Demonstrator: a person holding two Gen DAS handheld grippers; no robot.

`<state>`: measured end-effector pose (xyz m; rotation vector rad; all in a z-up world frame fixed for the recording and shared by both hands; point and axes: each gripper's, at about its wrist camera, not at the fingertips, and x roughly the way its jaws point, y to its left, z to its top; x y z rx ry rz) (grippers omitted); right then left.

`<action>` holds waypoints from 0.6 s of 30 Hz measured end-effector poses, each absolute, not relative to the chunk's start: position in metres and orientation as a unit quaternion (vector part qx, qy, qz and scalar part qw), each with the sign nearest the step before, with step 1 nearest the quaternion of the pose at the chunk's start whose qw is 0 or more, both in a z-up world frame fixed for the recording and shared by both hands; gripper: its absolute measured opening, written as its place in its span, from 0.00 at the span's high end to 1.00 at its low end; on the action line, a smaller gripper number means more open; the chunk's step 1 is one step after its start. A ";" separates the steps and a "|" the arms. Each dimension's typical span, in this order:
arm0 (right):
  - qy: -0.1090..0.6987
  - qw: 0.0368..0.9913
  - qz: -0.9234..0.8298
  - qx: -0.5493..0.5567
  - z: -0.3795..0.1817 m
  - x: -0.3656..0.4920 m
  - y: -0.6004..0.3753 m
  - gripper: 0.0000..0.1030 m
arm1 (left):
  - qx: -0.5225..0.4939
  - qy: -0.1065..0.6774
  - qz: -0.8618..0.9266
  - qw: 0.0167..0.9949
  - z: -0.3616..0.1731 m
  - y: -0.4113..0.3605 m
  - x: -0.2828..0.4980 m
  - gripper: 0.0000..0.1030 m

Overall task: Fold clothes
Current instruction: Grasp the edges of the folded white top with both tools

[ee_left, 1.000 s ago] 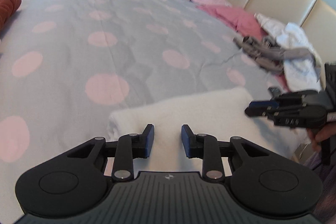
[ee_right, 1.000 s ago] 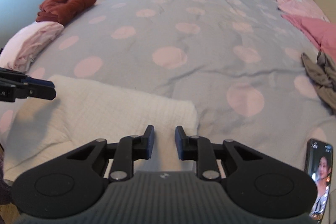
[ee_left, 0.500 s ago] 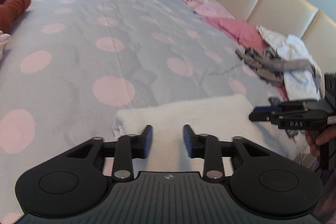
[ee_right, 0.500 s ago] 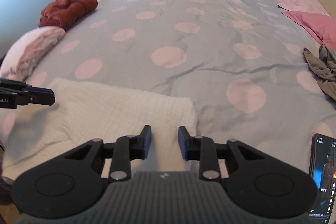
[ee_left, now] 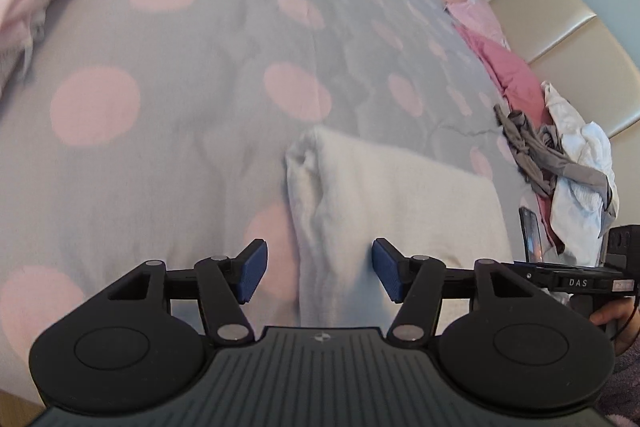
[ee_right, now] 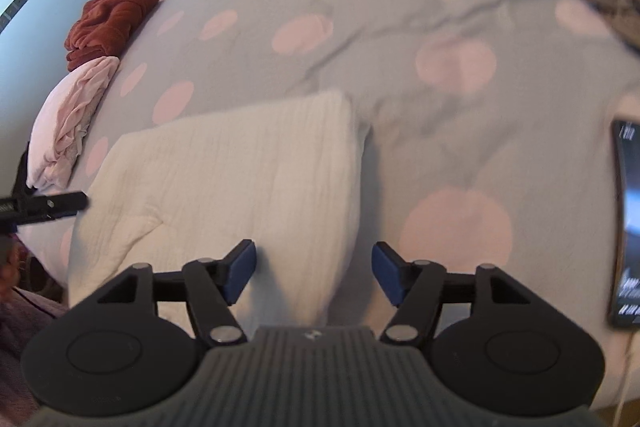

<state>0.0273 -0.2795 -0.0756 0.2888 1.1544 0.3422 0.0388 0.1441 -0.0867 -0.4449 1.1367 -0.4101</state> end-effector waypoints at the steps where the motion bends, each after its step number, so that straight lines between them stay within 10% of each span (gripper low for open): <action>1: 0.550 0.806 0.162 0.147 -0.080 0.028 -0.280 0.35 | -0.217 0.537 -0.195 0.792 -0.092 0.144 0.038 0.45; 18: 0.579 0.775 0.186 0.169 -0.106 0.035 -0.270 0.43 | -0.211 0.574 -0.213 0.762 -0.128 0.125 0.045 0.37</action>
